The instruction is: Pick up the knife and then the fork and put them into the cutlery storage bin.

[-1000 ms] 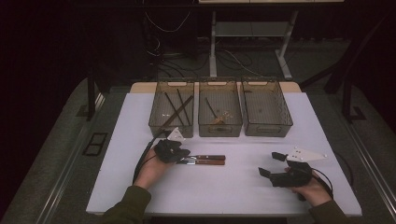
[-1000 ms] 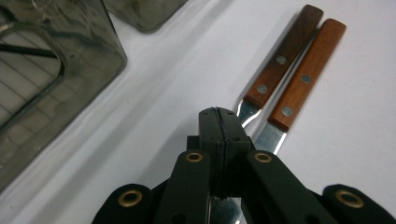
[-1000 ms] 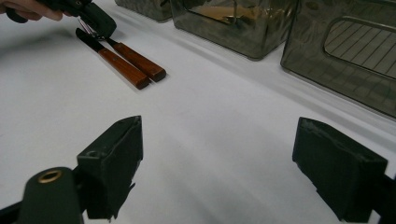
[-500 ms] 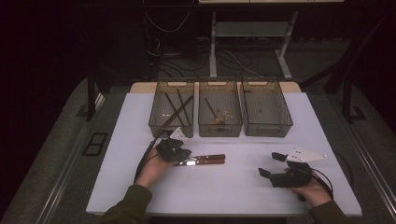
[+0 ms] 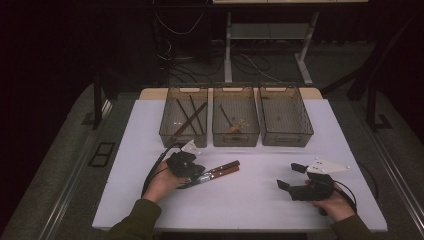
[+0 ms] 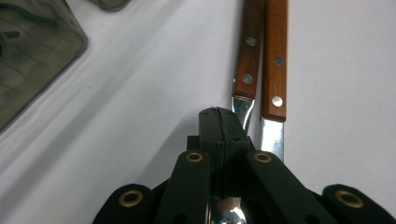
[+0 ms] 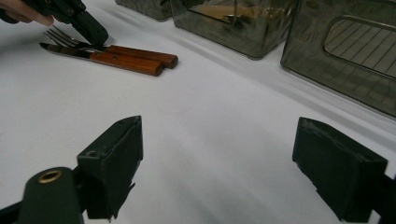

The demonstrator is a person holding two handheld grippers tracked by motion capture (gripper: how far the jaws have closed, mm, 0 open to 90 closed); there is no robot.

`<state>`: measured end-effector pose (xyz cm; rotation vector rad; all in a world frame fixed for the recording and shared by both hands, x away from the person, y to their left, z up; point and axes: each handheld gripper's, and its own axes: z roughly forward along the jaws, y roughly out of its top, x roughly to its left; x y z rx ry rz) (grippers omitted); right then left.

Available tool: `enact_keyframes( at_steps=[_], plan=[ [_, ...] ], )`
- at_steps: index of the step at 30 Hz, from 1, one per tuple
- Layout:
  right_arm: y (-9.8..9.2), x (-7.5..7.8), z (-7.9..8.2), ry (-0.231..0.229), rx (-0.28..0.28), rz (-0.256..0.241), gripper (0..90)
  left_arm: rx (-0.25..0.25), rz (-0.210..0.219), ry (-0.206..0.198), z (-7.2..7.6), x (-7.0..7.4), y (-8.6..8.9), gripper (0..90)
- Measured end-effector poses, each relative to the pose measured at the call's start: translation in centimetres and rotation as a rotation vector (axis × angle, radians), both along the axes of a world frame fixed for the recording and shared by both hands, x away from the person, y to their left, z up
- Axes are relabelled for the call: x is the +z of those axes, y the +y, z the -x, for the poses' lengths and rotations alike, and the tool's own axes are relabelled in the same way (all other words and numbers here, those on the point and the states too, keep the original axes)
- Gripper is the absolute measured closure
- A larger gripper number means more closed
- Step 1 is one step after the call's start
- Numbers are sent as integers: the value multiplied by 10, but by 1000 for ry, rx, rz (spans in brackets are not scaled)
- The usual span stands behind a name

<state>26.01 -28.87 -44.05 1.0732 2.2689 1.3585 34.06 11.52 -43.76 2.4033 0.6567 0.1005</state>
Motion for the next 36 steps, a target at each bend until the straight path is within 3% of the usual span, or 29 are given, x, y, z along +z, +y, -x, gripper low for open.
enact_keyframes(
  at_steps=[10, 14, 17, 22, 36],
  plan=[
    [0, 0, 0, 0, 1, 1, 164, -10, 2, 9, 8, 0, -2, 896],
    [0, 0, 0, -2, 1, 4, 164, 7, 5, -21, 13, 3, -4, 893],
    [0, 0, 0, -2, 1, 3, 164, 27, 54, -31, 19, 8, -8, 814],
    [0, 0, 0, -2, 0, 4, 164, 28, 72, -70, 28, 11, -21, 778],
    [0, 0, 0, -3, 2, 4, 164, 50, 52, -73, 36, -3, -35, 758]
  ],
)
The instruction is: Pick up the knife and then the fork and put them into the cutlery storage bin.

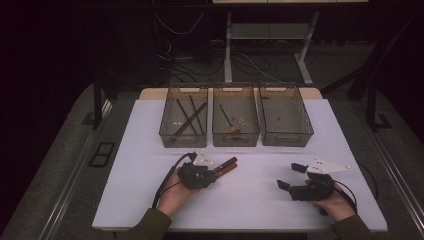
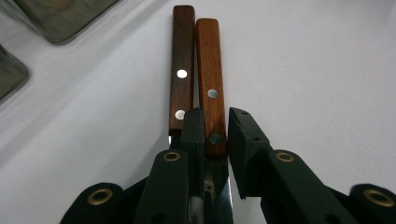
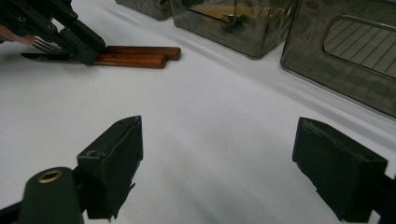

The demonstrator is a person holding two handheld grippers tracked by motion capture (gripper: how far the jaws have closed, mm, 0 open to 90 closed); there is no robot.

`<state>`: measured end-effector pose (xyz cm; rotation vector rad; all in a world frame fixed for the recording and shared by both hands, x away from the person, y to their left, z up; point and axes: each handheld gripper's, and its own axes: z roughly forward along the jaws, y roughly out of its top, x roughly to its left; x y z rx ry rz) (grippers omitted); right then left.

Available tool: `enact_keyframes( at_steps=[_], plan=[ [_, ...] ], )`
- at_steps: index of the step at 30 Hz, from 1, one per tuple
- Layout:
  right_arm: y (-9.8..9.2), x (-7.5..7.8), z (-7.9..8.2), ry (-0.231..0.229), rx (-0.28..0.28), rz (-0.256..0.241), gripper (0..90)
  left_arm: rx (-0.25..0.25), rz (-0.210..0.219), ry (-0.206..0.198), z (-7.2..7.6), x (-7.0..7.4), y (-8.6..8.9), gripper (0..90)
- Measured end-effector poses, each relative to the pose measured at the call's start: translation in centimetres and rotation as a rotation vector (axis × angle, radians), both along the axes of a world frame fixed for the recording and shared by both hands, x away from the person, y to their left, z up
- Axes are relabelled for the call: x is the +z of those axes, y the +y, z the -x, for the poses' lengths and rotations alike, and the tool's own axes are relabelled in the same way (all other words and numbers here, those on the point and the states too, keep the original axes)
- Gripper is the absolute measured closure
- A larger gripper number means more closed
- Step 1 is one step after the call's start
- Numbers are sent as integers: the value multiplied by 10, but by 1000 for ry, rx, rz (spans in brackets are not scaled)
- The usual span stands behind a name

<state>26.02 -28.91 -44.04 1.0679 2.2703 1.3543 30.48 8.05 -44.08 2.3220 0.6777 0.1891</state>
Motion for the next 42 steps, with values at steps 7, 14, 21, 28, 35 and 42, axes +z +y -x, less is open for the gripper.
enact_keyframes(
  at_steps=[7, 14, 21, 28, 35, 42],
  plan=[
    [0, 0, 0, 1, 1, 0, 164, -10, -5, -17, 3, -4, -3, 742],
    [1, -1, -1, 8, 5, 0, 164, -17, -20, -47, 6, -5, -3, 753],
    [2, -1, -1, 14, 18, -4, 163, -11, -19, -45, 7, -5, -3, 773],
    [3, 0, 0, 28, 42, 0, 164, -18, -34, -45, 6, -3, -5, 775],
    [1, 4, -1, 53, 75, 0, 164, -71, -12, -9, 9, 4, -10, 775],
    [4, 10, 1, 50, 164, 19, 163, -202, 19, 23, 16, 16, -14, 774]
  ],
)
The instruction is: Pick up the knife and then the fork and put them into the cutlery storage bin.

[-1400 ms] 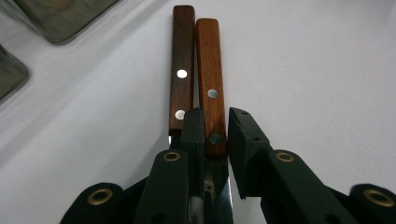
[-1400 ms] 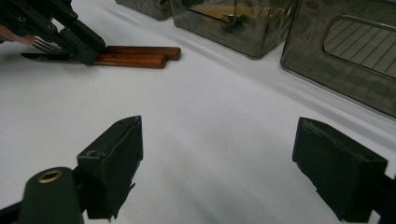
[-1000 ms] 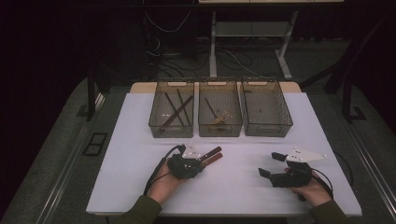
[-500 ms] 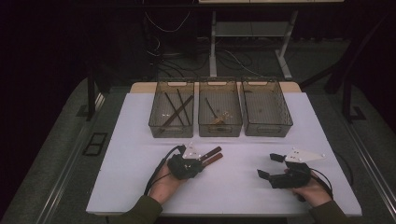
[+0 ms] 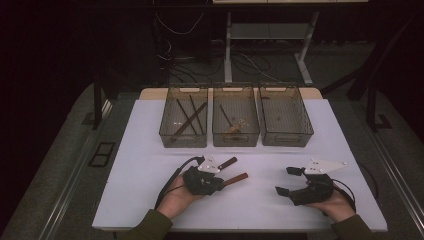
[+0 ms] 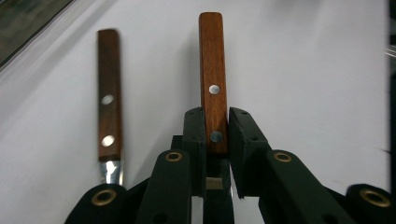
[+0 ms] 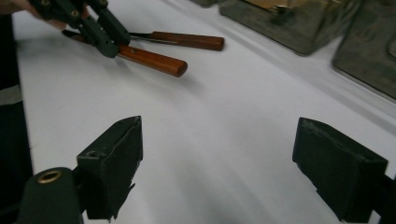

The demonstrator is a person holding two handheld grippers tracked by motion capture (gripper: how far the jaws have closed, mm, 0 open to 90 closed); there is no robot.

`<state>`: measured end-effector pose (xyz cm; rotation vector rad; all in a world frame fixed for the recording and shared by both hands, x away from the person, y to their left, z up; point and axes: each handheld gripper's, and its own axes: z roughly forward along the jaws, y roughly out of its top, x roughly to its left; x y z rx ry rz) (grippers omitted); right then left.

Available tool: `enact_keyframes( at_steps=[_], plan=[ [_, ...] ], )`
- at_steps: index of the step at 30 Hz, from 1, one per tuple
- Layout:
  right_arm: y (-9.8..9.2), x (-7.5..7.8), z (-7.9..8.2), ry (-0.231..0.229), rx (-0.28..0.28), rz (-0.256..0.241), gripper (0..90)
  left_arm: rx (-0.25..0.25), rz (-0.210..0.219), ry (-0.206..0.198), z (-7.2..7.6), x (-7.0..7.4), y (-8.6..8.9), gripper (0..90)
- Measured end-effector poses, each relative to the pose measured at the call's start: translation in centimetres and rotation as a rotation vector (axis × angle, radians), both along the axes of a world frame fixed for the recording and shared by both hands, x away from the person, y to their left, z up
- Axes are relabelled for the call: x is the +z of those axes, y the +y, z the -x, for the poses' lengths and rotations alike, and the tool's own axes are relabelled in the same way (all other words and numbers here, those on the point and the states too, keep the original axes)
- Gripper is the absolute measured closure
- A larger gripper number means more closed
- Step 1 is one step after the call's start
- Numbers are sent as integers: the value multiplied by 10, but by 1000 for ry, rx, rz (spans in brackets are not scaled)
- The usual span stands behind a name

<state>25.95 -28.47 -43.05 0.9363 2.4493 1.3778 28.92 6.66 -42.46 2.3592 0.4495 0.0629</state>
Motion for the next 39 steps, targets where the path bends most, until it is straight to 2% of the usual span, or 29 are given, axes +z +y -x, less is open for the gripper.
enact_keyframes(
  at_steps=[3, 9, 18, 26, 32, 36, 37, 38, 39],
  plan=[
    [3, 3, 1, 13, 59, -1, 163, -50, 21, 7, 2, 7, 0, 774],
    [11, 8, 0, 31, 152, 25, 164, -126, 30, -8, 3, 19, -1, 774],
    [28, 24, -14, 10, 235, 28, 165, -252, -5, -10, -6, 32, -13, 773],
    [54, 36, -27, 14, 335, 56, 165, -304, 1, -10, -15, 42, -26, 773],
    [82, 41, -37, 4, 416, 115, 166, -329, 20, -6, -17, 43, -29, 773],
    [95, 36, -38, 15, 458, 158, 173, -360, 11, -13, -15, 42, -30, 773],
    [98, 34, -35, 44, 455, 152, 192, -367, 9, -10, -14, 42, -31, 773],
    [99, 32, -36, 22, 488, 187, 227, -374, 6, -11, -14, 41, -32, 773],
    [101, 31, -35, 27, 504, 198, 241, -389, -3, -22, -13, 41, -34, 773]
  ],
)
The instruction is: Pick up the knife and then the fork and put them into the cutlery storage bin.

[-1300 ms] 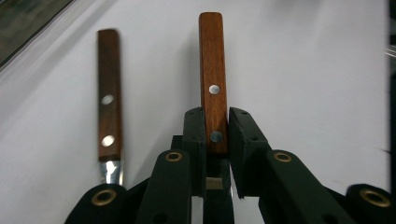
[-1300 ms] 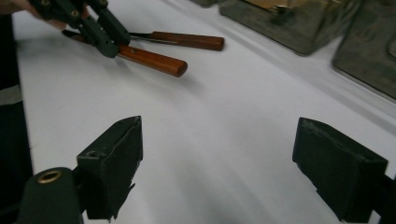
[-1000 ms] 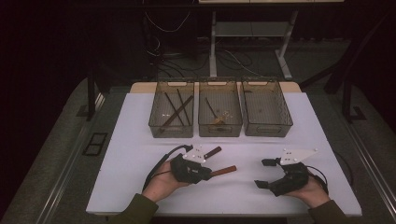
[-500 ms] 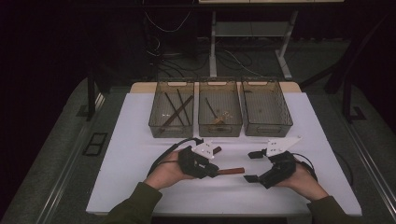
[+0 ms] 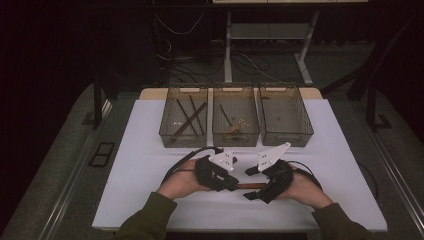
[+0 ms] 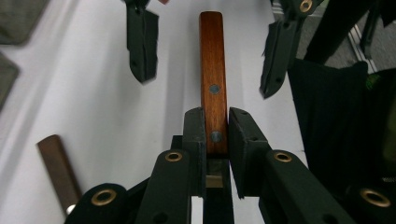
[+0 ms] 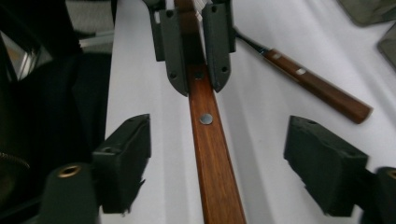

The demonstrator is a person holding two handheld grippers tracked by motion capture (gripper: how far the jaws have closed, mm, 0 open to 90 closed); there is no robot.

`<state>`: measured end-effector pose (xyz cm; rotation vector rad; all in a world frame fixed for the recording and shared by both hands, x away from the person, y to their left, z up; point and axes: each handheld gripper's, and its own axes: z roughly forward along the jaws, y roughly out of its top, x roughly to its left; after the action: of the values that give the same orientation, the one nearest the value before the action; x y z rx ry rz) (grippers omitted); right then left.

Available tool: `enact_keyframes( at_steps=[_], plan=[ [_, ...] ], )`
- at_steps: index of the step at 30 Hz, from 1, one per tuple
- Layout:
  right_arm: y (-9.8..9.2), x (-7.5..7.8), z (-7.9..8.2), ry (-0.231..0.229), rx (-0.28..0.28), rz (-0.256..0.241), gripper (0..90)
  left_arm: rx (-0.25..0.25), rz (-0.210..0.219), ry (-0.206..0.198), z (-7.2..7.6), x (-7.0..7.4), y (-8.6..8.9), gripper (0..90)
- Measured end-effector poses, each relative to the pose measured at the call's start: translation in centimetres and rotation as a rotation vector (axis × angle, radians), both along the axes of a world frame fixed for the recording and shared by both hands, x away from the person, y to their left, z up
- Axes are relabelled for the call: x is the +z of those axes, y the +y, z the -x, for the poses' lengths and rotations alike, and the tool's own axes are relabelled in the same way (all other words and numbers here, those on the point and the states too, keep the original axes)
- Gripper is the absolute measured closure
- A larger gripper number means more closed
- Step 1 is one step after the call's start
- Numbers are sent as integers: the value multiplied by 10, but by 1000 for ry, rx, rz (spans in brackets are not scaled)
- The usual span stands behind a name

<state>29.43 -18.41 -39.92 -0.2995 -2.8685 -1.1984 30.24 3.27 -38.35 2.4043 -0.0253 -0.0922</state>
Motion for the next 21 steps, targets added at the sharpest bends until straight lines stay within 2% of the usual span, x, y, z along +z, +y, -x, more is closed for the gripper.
enact_keyframes(
  at_steps=[1, 6, 8, 11, 13, 16, 21],
  plan=[
    [1, -1, 1, -11, 3, 7, 255, -8, -8, -5, 1, -1, -1, 773],
    [-2, -3, 3, -1, 20, 19, 388, -33, -26, -8, 5, -2, -6, 773],
    [-2, -5, 5, 4, 37, 29, 446, -29, -30, 7, 8, -2, -7, 773],
    [0, -6, 6, 10, 55, 45, 528, -39, -33, -2, 9, -2, -8, 773],
    [2, -6, 7, 2, 62, 50, 593, -56, -37, -24, 8, -1, -9, 773],
    [2, -8, 7, 9, 76, 61, 651, -53, -37, -22, 9, 0, -9, 772],
    [5, -9, 8, 12, 89, 74, 685, -51, -35, -21, 10, 2, -9, 773]
  ],
)
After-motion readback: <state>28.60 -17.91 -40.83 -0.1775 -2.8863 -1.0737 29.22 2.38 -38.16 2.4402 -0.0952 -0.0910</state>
